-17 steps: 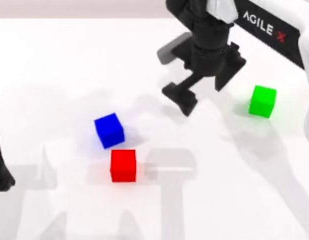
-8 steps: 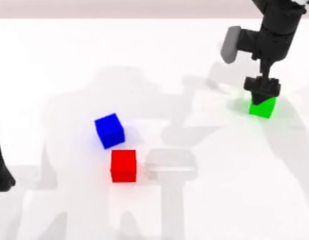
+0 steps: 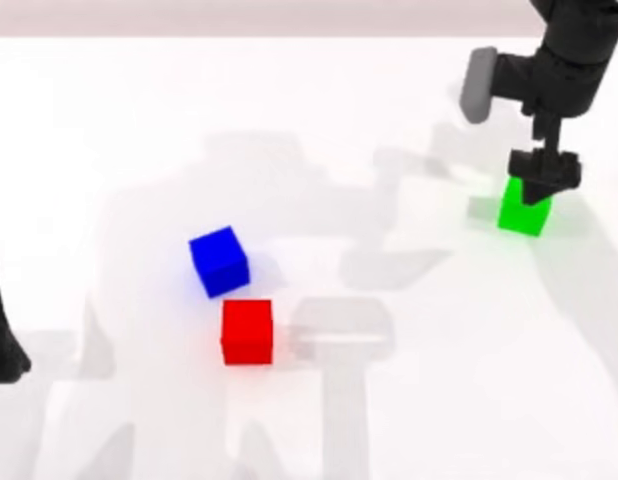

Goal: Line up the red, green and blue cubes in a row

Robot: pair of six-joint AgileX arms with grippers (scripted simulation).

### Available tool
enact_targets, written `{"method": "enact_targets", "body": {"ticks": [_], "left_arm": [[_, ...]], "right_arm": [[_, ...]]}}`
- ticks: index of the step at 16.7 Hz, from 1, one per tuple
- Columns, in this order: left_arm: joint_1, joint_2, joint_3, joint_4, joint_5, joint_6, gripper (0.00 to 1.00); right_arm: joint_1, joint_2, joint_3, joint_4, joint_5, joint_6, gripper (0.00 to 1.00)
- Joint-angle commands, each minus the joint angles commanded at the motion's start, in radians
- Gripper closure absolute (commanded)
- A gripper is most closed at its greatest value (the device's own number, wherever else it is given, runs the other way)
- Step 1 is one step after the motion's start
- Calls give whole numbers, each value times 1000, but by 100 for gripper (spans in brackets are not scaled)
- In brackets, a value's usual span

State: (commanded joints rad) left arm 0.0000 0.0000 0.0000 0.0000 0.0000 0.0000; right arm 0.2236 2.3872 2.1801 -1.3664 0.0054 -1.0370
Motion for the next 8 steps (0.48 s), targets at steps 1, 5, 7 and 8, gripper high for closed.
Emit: {"method": "enact_targets", "body": {"ticks": [1, 5, 7, 8], "left_arm": [[0, 0, 0, 0, 0, 0, 0], [0, 0, 0, 0, 0, 0, 0], [0, 0, 0, 0, 0, 0, 0], [0, 0, 0, 0, 0, 0, 0]], "right_arm": [[0, 0, -3, 3, 0, 0, 0], [-2, 15, -96, 113, 0, 2, 0], [-2, 30, -165, 202, 0, 2, 0], [-2, 37, -198, 244, 0, 2, 0]]}}
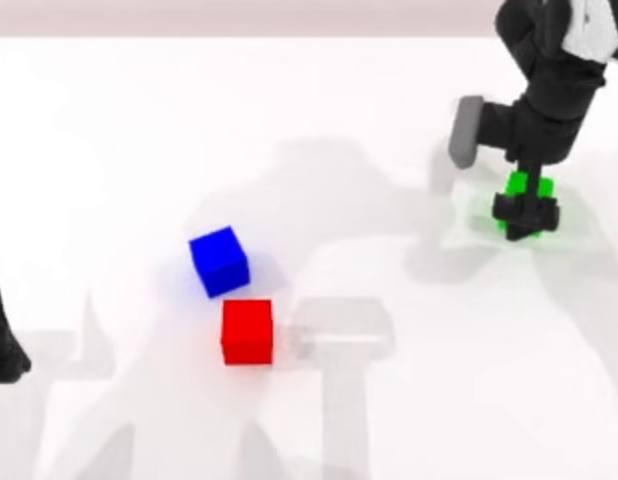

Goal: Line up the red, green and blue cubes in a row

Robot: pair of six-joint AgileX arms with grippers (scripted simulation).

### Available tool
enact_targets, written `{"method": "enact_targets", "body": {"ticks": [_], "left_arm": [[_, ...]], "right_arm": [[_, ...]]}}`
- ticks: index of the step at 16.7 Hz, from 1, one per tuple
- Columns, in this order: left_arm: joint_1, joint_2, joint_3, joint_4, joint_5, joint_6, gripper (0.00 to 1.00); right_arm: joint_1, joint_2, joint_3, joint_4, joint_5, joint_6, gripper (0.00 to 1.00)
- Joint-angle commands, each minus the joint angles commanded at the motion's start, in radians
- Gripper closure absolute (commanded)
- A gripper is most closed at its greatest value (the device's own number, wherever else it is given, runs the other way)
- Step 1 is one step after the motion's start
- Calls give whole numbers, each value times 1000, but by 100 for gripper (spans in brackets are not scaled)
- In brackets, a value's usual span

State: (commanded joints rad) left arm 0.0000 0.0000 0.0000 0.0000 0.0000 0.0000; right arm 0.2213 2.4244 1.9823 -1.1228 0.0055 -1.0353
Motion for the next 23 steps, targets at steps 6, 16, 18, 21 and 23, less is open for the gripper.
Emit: {"method": "enact_targets", "body": {"ticks": [6, 16, 18, 21, 23], "left_arm": [[0, 0, 0, 0, 0, 0, 0], [0, 0, 0, 0, 0, 0, 0], [0, 0, 0, 0, 0, 0, 0], [0, 0, 0, 0, 0, 0, 0], [0, 0, 0, 0, 0, 0, 0]], "right_arm": [[-1, 15, -64, 73, 0, -1, 0], [-1, 15, -64, 73, 0, -1, 68], [-1, 15, -64, 73, 0, -1, 83], [-1, 15, -64, 73, 0, -1, 100], [-1, 15, -64, 73, 0, -1, 100]]}}
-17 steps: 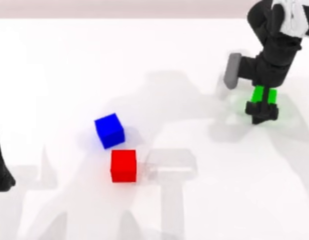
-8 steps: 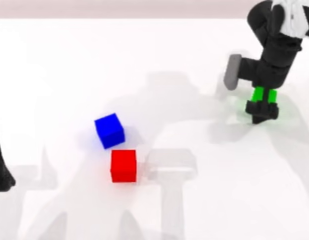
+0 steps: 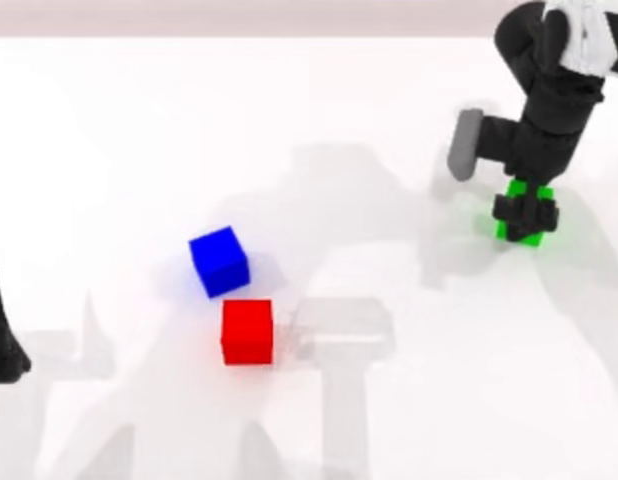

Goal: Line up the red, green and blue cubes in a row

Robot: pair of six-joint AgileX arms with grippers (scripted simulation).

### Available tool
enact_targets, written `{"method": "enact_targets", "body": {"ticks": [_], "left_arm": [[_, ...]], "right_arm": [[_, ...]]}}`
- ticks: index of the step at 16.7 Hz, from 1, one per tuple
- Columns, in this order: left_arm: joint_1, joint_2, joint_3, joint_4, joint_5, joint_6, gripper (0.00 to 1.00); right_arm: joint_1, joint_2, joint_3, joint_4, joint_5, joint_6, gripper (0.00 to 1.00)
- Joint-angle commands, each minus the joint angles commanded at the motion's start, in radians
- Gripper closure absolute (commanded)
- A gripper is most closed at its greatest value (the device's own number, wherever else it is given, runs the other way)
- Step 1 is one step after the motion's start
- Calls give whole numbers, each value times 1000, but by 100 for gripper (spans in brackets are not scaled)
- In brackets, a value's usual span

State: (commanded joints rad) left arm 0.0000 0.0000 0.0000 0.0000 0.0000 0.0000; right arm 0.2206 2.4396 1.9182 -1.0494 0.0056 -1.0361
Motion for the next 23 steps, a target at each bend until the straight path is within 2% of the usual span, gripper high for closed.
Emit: {"method": "enact_targets", "body": {"ticks": [7, 14, 20, 23], "left_arm": [[0, 0, 0, 0, 0, 0, 0], [0, 0, 0, 0, 0, 0, 0], [0, 0, 0, 0, 0, 0, 0], [0, 0, 0, 0, 0, 0, 0]], "right_arm": [[3, -32, 0, -27, -9, 15, 100], [11, -69, 178, -249, -9, 12, 100], [9, -74, 195, -267, -9, 16, 100], [77, -92, 175, -265, -11, 47, 100]]}}
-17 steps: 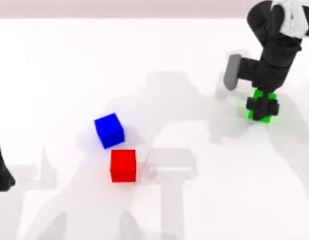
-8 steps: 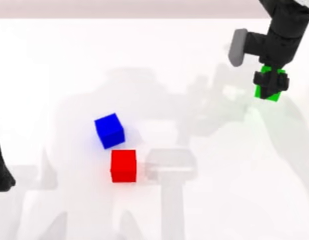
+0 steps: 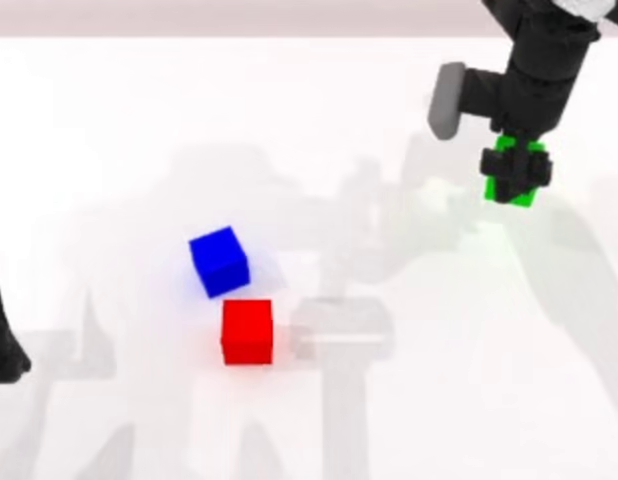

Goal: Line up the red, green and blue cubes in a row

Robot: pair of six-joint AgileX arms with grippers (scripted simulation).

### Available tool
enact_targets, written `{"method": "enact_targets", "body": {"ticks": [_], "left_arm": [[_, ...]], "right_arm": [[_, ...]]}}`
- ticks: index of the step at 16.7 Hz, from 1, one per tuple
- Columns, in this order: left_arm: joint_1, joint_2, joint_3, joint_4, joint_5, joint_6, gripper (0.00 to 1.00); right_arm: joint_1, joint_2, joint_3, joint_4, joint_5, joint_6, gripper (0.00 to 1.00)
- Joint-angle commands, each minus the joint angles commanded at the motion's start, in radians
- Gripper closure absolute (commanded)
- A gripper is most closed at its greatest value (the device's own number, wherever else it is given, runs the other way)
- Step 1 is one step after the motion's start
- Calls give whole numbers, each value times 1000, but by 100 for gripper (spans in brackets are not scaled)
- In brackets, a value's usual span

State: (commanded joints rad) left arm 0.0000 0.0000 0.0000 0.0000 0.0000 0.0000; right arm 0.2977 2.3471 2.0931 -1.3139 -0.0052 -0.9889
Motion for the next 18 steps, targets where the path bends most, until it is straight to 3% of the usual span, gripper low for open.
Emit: {"method": "enact_targets", "body": {"ticks": [6, 9, 18], "left_arm": [[0, 0, 0, 0, 0, 0, 0], [0, 0, 0, 0, 0, 0, 0], [0, 0, 0, 0, 0, 0, 0]], "right_arm": [[342, -83, -102, 9, -3, 136, 100], [460, -123, -143, 18, -1, 194, 100], [483, -123, -214, 92, -4, 209, 100]]}}
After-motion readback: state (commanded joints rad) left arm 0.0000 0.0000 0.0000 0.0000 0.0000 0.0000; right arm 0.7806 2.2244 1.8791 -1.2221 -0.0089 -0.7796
